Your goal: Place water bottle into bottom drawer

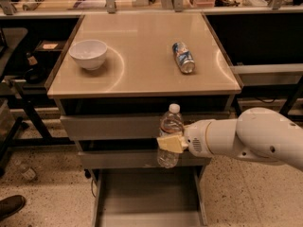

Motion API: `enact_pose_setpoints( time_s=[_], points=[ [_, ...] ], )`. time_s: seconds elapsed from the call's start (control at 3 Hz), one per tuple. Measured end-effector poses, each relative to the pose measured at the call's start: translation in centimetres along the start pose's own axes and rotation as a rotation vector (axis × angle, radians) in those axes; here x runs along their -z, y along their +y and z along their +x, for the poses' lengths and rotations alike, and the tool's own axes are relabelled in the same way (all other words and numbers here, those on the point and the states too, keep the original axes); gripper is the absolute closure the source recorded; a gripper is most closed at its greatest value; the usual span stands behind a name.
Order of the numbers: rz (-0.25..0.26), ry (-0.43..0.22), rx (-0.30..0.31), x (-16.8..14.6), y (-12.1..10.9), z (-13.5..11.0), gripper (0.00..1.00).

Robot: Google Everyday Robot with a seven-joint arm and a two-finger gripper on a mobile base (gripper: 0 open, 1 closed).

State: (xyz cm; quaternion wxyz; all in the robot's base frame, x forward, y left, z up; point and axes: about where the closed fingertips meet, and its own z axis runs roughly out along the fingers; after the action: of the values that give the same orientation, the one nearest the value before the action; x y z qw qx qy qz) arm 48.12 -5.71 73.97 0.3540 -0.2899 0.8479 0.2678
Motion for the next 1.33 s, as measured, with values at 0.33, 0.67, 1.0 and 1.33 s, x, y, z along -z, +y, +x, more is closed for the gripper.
enact_pose_setpoints(
  time_s=[0.33,0.67,1.0,1.33],
  points=[
    [0.014,-0.02,-0.056,-1.5,-0.2,1.9,1.0],
    [0.05,-0.053,-0.103,-4.3,-0.8,5.0,1.0],
    [0.076,-0.082,-0.125,-6.3,-1.6,6.6,1.0],
    [0.046,-0.074,-0.167,-9.2,-1.2,8.5,1.0]
  ],
)
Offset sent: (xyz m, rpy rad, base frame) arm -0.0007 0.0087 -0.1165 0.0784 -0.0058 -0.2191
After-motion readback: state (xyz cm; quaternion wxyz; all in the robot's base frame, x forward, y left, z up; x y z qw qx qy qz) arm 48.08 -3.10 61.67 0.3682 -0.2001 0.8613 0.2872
